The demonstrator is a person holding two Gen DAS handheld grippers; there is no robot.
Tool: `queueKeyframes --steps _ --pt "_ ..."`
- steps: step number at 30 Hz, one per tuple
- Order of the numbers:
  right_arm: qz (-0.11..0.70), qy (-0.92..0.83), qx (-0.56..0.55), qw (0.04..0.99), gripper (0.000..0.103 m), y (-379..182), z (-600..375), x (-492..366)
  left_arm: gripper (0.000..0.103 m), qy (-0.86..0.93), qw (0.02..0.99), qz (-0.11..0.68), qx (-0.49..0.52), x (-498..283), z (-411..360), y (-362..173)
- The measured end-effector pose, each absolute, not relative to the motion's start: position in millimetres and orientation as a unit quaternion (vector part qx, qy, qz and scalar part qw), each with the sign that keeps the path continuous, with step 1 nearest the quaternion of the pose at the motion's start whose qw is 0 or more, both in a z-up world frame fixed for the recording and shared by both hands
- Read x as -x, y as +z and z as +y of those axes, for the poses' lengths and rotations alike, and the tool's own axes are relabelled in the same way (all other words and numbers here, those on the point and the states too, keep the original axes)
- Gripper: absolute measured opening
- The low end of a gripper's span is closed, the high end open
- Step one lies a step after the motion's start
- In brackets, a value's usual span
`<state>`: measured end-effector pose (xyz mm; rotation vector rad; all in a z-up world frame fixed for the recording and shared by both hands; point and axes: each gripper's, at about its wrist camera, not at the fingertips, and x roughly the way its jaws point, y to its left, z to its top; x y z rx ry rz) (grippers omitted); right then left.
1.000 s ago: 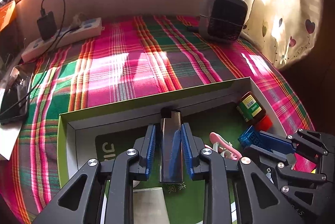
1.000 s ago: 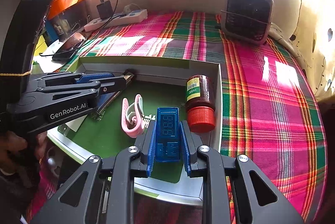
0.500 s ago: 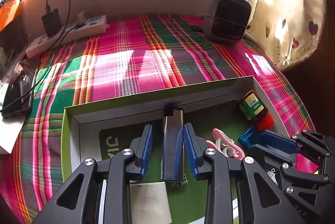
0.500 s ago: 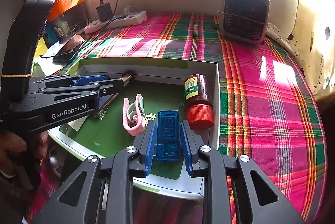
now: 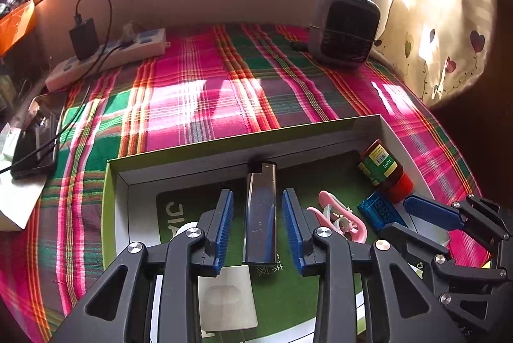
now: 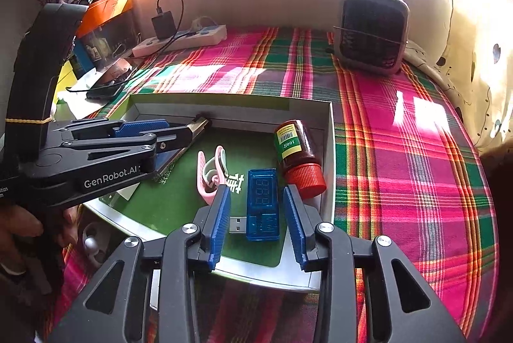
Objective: Organize rigid objects
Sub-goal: 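Lower both into the tray and open both grippers to release them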
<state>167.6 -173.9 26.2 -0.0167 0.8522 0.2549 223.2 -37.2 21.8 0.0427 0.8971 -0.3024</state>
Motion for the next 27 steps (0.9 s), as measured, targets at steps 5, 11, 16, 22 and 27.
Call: queueKeyframes --steps 5,11,16,22,27 --pt "0.409 0.118 0.009 0.905 0.038 29.2 -174.7 -163.3 0.043 -0.148 0.893 0.425 -0.020 -214.8 -37.1 27.9" --pt "0.408 0.111 0.011 0.906 0.039 32.7 -174.1 -157.0 0.047 -0.143 0.897 0.418 -0.021 -205.7 -35.1 34.9" --pt "0.405 0.108 0.013 0.908 0.039 36.4 -174.4 -148.8 0.047 -0.139 0.899 0.415 -0.023 -196.1 -33.9 40.0" --pt "0.400 0.107 0.008 0.910 0.039 40.4 -176.8 -136.7 0.047 -0.137 0.903 0.405 -0.027 -180.6 -31.6 48.0" --pt "0.396 0.105 0.003 0.912 0.039 43.1 -179.2 -126.7 0.047 -0.138 0.905 0.401 -0.025 -166.7 -29.1 51.9"
